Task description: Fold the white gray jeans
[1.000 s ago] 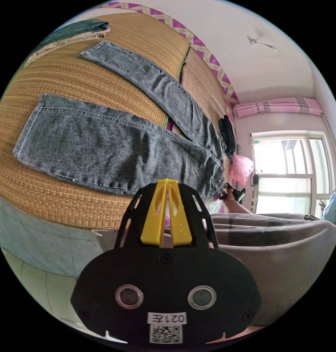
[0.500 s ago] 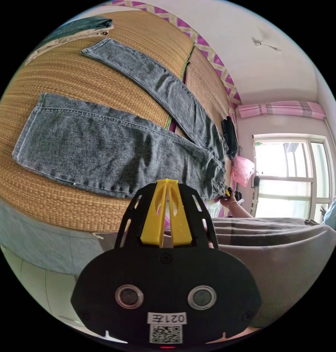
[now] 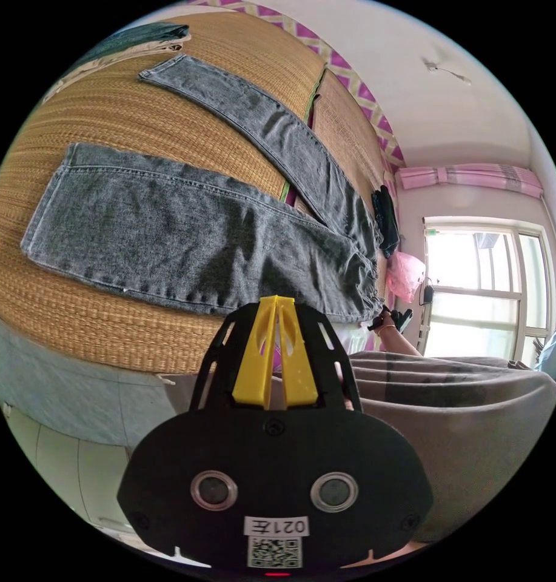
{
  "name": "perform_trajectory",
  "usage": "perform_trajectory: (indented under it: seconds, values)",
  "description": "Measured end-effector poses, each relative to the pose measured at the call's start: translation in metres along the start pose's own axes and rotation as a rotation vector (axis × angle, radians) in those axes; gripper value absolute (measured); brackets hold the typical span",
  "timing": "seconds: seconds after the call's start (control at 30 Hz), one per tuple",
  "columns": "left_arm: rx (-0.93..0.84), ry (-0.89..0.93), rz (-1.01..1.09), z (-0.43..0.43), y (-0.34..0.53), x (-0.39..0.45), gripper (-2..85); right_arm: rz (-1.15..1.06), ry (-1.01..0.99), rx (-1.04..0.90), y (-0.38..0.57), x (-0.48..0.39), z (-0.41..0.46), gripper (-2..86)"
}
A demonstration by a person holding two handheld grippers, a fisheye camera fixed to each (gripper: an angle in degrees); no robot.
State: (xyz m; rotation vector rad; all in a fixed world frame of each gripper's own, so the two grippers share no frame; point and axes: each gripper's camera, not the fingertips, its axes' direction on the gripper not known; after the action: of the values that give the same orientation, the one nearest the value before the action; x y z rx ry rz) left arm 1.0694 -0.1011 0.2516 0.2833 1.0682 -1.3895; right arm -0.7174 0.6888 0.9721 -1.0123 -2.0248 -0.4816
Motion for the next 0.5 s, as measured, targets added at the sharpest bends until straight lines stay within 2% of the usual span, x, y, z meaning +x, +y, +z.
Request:
perform_trajectory:
  seconds: [0.3, 0.5]
  values:
    - [-0.019, 0.016, -0.002, 0.012, 0.000, -0.007, -0.9, 0.092, -0.100, 0.019, 0.050, 0.011, -0.021, -0.8]
    - [-0.014, 0.030, 0.018, 0.018, 0.000, -0.006, -0.9, 0.057, -0.097, 0.004, 0.040, 0.018, -0.020, -0.8]
